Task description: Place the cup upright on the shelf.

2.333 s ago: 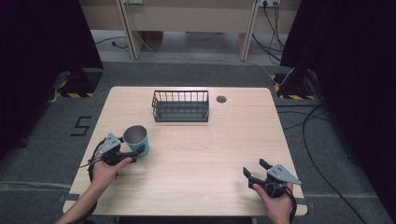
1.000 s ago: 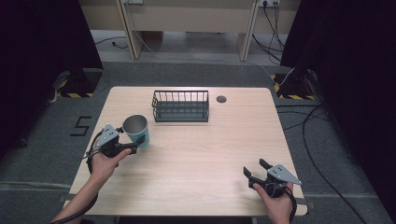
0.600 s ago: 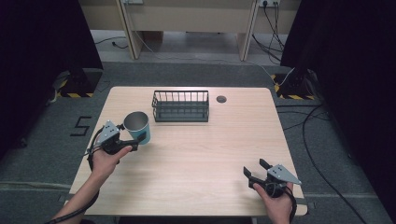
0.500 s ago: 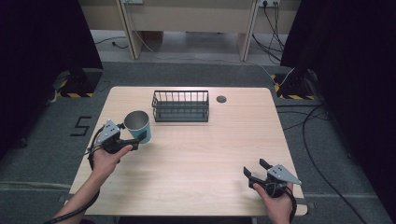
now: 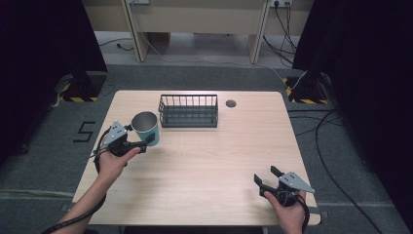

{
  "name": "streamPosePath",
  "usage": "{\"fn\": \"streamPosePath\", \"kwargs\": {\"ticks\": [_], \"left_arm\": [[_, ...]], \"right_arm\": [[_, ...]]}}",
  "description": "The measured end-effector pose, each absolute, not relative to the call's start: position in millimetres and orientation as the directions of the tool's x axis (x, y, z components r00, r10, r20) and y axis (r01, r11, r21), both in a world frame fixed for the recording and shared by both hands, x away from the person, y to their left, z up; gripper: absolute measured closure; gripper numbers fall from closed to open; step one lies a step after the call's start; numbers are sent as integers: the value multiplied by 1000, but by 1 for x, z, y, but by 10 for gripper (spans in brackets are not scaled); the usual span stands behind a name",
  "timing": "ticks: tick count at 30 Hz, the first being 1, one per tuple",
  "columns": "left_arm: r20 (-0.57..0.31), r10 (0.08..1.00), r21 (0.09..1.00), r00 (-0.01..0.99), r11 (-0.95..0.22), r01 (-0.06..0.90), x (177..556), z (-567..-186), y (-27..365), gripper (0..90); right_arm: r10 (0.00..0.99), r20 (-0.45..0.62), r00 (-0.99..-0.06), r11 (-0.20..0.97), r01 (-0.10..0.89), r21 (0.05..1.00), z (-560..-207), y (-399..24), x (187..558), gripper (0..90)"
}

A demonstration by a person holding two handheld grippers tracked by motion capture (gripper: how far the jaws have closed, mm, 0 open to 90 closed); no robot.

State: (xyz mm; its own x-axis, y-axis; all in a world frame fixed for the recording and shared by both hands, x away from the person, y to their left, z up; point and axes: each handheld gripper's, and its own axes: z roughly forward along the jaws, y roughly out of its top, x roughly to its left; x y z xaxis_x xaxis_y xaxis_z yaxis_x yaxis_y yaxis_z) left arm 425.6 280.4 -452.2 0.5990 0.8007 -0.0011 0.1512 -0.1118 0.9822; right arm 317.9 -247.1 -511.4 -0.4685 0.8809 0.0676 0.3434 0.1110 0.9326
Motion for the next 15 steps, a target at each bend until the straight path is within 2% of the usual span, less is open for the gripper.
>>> {"fn": "streamPosePath", "kwargs": {"ticks": [15], "left_arm": [[-3, 800, 984, 601, -103, 142, 435, -445, 276, 162]], "right_arm": [[880, 69, -469, 110, 344, 932, -511, -247, 318, 246]]}}
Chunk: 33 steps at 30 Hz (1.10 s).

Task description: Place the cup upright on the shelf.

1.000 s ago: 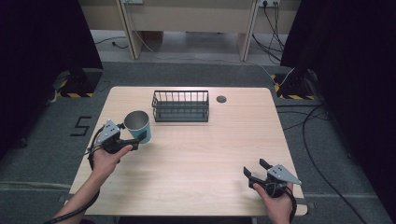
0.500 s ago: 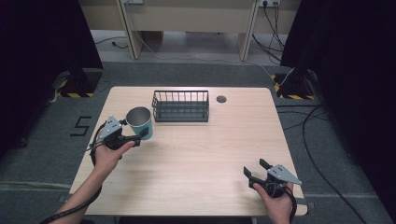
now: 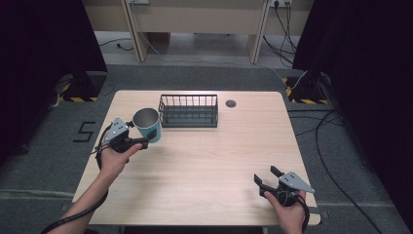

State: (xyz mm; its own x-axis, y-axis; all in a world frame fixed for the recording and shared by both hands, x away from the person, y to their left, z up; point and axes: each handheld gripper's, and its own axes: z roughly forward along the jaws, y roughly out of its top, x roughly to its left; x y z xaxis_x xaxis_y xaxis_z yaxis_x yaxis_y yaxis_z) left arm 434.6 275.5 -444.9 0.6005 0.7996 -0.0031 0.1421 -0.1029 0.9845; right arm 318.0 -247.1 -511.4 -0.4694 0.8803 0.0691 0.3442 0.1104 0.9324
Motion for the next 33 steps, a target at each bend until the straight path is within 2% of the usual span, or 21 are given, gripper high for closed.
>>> {"fn": "streamPosePath", "kwargs": {"ticks": [33], "left_arm": [[6, 796, 986, 605, -104, 128, 452, -430, 264, 163]], "right_arm": [[880, 70, -470, 108, 341, 934, -511, -248, 318, 250]]}}
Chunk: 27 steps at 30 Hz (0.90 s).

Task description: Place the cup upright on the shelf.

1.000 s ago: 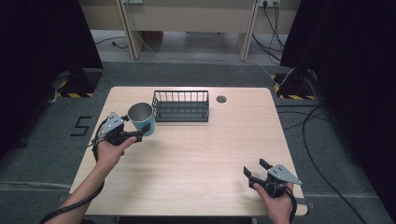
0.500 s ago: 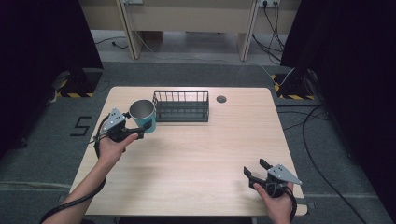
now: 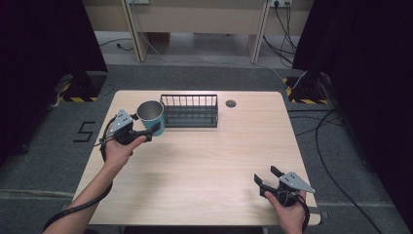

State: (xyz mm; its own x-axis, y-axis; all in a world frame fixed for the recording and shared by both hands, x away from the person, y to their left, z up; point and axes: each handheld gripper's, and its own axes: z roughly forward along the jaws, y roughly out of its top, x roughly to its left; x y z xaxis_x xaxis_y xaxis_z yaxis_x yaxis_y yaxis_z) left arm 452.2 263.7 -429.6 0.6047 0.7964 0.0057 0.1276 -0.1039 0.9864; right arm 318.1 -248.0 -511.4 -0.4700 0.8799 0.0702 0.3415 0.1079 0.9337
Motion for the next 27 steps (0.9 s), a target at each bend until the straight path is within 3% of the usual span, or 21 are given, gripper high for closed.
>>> {"fn": "streamPosePath", "kwargs": {"ticks": [27], "left_arm": [[14, 791, 988, 612, -106, 114, 468, -418, 247, 163]], "right_arm": [[879, 70, -471, 108, 341, 934, -511, -248, 318, 256]]}}
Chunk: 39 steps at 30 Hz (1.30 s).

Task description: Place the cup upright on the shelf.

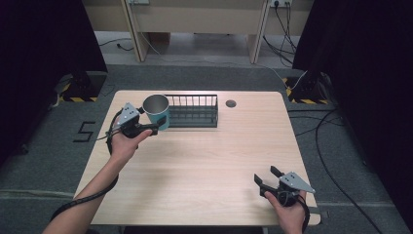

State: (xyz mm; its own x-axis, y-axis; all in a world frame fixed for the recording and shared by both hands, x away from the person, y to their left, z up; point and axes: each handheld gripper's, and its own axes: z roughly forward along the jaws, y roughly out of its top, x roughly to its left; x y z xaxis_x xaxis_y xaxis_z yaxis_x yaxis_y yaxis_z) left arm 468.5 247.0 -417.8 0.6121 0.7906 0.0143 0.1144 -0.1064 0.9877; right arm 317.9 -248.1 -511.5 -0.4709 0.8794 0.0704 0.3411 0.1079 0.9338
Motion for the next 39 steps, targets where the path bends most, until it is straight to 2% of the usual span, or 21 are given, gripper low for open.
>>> {"fn": "streamPosePath", "kwargs": {"ticks": [39], "left_arm": [[27, 791, 989, 611, -111, 100, 489, -405, 230, 163]], "right_arm": [[879, 71, -472, 108, 341, 934, -511, -248, 318, 259]]}}
